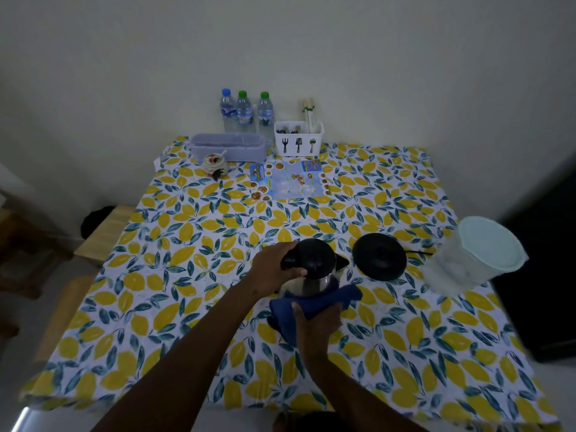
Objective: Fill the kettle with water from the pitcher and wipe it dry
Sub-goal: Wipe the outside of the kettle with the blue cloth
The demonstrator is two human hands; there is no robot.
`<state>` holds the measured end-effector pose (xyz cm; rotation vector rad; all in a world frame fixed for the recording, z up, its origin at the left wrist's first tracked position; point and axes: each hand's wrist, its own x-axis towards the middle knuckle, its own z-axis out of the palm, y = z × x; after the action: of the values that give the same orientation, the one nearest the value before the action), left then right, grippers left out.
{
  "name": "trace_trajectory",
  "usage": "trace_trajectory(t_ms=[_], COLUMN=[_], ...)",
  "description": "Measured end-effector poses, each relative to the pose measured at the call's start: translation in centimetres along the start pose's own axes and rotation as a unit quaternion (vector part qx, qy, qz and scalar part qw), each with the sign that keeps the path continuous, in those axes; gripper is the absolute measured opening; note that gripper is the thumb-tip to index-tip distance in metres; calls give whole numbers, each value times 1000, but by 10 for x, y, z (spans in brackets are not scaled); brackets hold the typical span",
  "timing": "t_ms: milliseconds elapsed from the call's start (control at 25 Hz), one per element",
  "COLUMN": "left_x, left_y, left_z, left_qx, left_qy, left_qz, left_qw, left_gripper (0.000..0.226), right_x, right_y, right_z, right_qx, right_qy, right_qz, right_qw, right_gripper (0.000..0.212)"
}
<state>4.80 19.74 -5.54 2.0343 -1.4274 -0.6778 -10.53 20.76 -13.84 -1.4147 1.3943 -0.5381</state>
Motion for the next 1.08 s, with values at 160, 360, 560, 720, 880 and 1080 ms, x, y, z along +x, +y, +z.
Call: trace_trajectory(t_ms=[160, 360, 560, 720, 880, 1080], left_x=[-3, -11, -5, 16, 47, 72], left_y=[-7, -15, -4, 2, 3, -8], left_z=[2, -5, 3, -2, 0, 11], left_qx=[-30, -106, -143, -158, -146, -140], left_qy=[26, 59, 109, 154, 170, 208], left_qz=[17, -28, -31, -49, -38, -65], left_qw=[999, 992, 983, 974, 974, 966], left_gripper=[83, 49, 37, 29, 28, 30], right_x=[18, 40, 58, 96, 120, 125], right_y=[25, 17, 12, 25, 29, 41], right_z=[-18, -68, -104, -115, -108, -84], right_qx=[-9, -25, -143, -309, -396, -507], right_qy=[-6, 23, 50, 26, -47, -155], right_qz=[6, -105, -169, -170, -134, -92], right_qw=[1000, 994, 974, 935, 907, 843], right_gripper=[69, 10, 15, 42, 66, 86])
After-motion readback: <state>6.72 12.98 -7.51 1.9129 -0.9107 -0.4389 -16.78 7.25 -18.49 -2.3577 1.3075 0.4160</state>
